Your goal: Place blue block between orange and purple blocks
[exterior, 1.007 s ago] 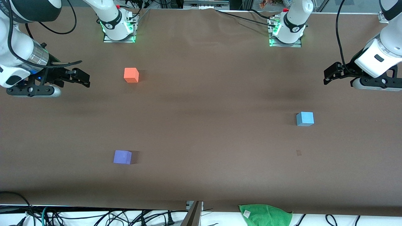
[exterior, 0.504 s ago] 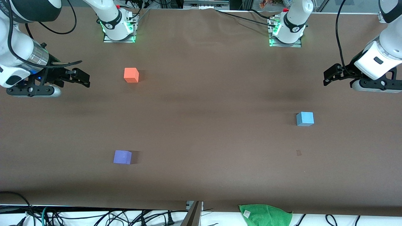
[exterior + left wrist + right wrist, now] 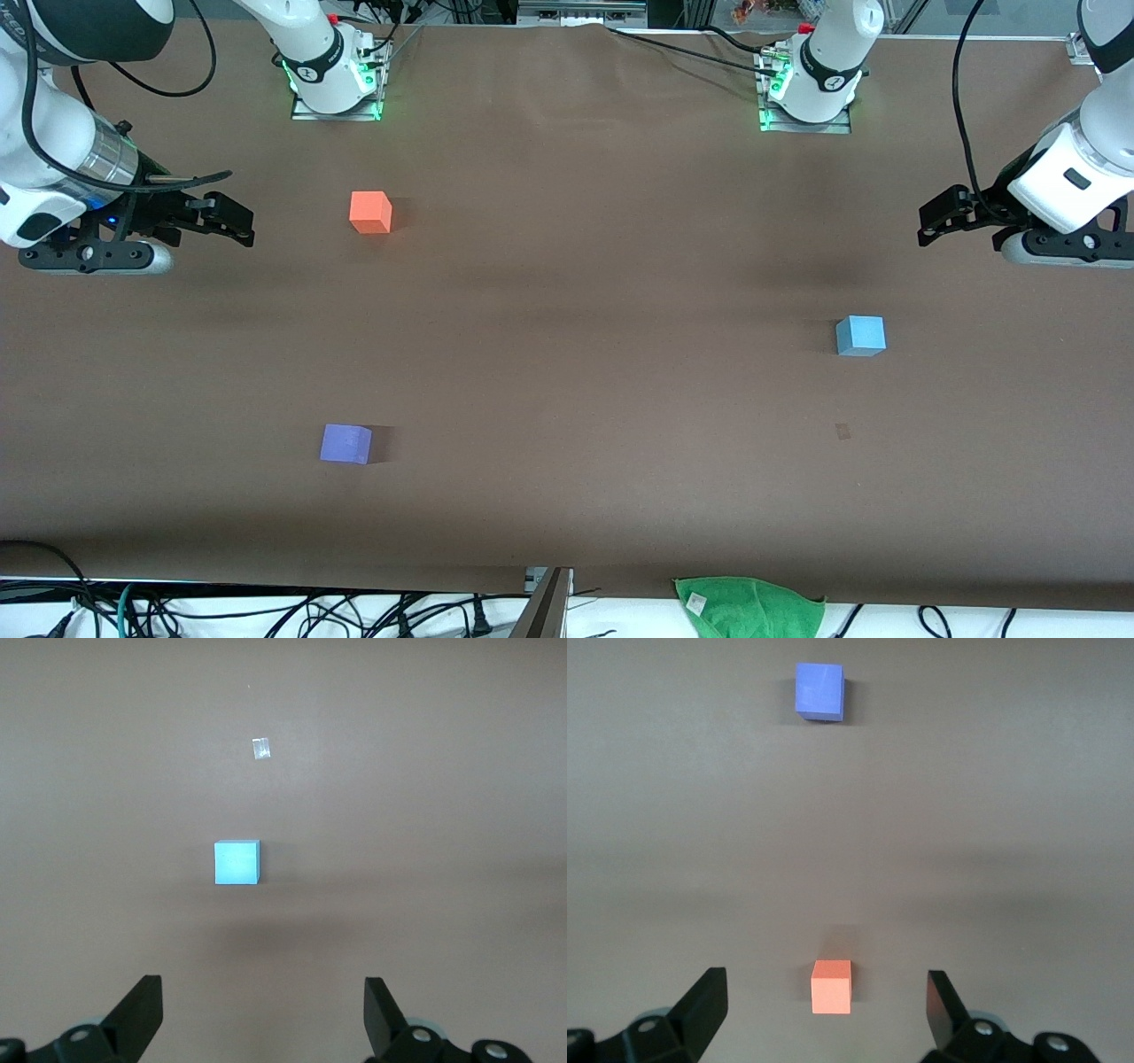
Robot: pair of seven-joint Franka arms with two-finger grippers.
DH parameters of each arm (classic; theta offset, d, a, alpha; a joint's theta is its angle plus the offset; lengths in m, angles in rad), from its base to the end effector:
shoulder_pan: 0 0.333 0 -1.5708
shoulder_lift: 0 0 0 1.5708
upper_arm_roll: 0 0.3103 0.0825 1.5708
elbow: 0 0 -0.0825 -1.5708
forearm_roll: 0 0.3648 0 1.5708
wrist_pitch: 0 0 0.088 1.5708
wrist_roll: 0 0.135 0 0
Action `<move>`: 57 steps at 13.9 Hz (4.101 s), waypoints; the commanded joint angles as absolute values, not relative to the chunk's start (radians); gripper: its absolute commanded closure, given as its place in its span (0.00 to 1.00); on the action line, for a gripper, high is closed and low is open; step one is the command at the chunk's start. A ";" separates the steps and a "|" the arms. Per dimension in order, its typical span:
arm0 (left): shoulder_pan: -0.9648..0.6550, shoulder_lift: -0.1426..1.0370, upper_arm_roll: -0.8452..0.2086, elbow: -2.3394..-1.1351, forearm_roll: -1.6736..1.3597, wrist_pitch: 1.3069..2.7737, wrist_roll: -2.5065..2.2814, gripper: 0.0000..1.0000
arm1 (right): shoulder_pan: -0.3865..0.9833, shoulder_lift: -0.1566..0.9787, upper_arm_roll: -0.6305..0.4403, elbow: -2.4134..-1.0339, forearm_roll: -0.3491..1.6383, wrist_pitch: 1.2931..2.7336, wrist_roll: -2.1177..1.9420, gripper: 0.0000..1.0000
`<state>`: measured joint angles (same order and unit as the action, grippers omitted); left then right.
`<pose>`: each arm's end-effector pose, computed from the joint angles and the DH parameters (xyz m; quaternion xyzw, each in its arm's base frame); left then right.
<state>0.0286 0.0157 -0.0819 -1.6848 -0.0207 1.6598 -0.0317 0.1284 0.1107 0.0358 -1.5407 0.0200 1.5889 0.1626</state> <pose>0.5413 -0.0312 0.5382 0.9997 -0.0097 -0.0208 0.0101 0.5580 0.0942 0.5450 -0.9994 -0.0003 0.0327 0.0067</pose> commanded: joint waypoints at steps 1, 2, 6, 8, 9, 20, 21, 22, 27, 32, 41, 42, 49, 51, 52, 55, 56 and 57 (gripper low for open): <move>0.050 0.090 -0.080 -1.641 -0.009 1.635 -0.020 0.00 | 0.126 0.101 0.038 -1.540 0.034 1.582 0.156 0.01; 0.054 0.095 -0.080 -1.641 -0.009 1.635 -0.017 0.00 | 0.127 0.101 0.040 -1.540 0.034 1.582 0.156 0.01; 0.086 0.133 -0.080 -1.652 -0.009 1.643 -0.023 0.00 | 0.127 0.101 0.038 -1.537 0.034 1.583 0.156 0.01; 0.087 0.202 -0.080 -1.643 -0.008 1.710 -0.031 0.00 | 0.127 0.103 0.038 -1.540 0.034 1.583 0.156 0.01; 0.087 0.224 -0.081 -1.661 -0.005 1.780 -0.023 0.00 | 0.127 0.103 0.037 -1.540 0.035 1.585 0.156 0.01; 0.087 0.422 -0.081 -1.823 0.048 2.166 -0.009 0.00 | 0.126 0.104 0.034 -1.542 0.041 1.586 0.158 0.01; 0.087 0.420 -0.081 -1.865 0.048 2.210 -0.009 0.00 | 0.126 0.104 0.034 -1.542 0.041 1.586 0.158 0.01; 0.087 0.419 -0.081 -1.906 0.048 2.250 -0.008 0.00 | 0.126 0.104 0.034 -1.542 0.041 1.586 0.158 0.01; 0.087 0.414 -0.081 -2.003 0.048 2.298 -0.009 0.00 | 0.126 0.104 0.034 -1.542 0.041 1.585 0.158 0.01; 0.089 0.417 -0.080 -2.040 0.051 2.338 -0.009 0.00 | 0.126 0.104 0.034 -1.542 0.041 1.585 0.158 0.01; 0.115 0.425 -0.078 -2.040 0.077 2.339 -0.011 0.00 | 0.126 0.104 0.035 -1.537 0.041 1.592 0.160 0.01; 0.120 0.433 -0.078 -2.040 0.077 2.338 -0.011 0.00 | 0.126 0.104 0.037 -1.537 0.041 1.592 0.160 0.01; 0.135 0.472 -0.081 -2.048 0.077 2.336 -0.009 0.69 | 0.126 0.104 0.037 -1.537 0.041 1.592 0.160 0.01; 0.146 0.476 -0.083 -2.045 0.077 2.336 0.005 0.79 | 0.126 0.104 0.035 -1.537 0.041 1.592 0.158 0.01; 0.146 0.471 -0.084 -2.042 0.077 2.335 0.005 0.80 | 0.126 0.104 0.035 -1.537 0.041 1.591 0.158 0.01; 0.143 0.445 -0.090 -2.031 0.077 2.307 0.003 0.80 | 0.126 0.104 0.035 -1.537 0.041 1.592 0.160 0.01; 0.134 0.427 -0.092 -2.028 0.077 2.290 -0.005 0.79 | 0.126 0.104 0.035 -1.537 0.041 1.592 0.158 0.01; 0.127 0.410 -0.100 -2.014 0.077 2.272 -0.014 0.79 | 0.126 0.104 0.035 -1.537 0.041 1.592 0.158 0.01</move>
